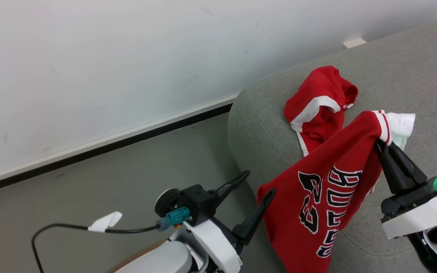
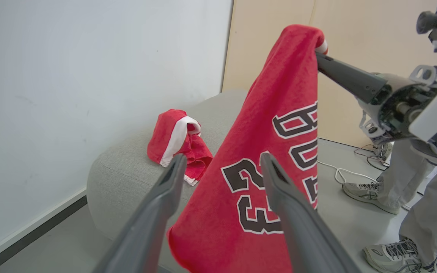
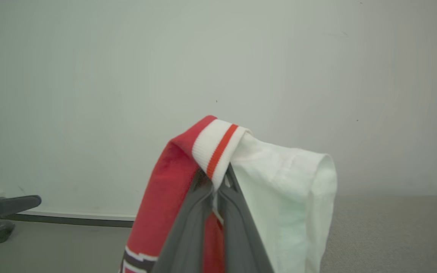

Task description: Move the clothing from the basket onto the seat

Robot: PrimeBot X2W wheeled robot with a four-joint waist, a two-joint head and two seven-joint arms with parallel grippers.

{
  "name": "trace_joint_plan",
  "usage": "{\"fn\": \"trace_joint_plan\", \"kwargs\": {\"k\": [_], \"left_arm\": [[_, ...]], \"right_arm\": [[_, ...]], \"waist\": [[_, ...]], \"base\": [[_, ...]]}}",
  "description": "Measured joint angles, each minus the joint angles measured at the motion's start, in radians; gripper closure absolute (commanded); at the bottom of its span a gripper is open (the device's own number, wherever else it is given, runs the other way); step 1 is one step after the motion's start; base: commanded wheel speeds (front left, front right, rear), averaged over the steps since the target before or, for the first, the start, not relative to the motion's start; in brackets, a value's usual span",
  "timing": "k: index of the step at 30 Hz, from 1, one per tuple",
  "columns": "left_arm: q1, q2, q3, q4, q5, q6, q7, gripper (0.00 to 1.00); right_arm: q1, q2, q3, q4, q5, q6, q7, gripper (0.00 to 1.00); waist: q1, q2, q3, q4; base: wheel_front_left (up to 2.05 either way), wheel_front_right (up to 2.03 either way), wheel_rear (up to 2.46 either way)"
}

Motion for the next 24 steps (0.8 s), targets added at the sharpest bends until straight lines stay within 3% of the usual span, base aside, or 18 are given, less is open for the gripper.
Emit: {"fn": "trace_joint_plan", "kwargs": {"k": [9,17,24], "left_arm": [[0.001,-0.001,0.012,0.02,0.029,-0.025,0.0,0.0],[-0.031,0.037,0.011,-0.001,0.04,-0.034,0.016,0.0],[-0.035,0.076,0.01,-0.02,0.04,-0.038,0.029,0.0]], "right_arm": [[-0.146,-0.022,0.013,0.021,0.039,0.0,0.049,1.0],[-0.448,-0.186,0.003,0.115,0.116,0.0,0.144,1.0],[-0.714,-0.335,-0.086,0.225,0.077,0.0,0.182,1.0]], "waist": [[-0.0001,0.0,0.034,0.023],[0.0,0.0,0.113,0.081],[0.0,0.0,0.189,0.143]], "base": [[0.0,0.0,0.0],[0.0,0.0,0.0],[0.0,0.0,0.0]]}}
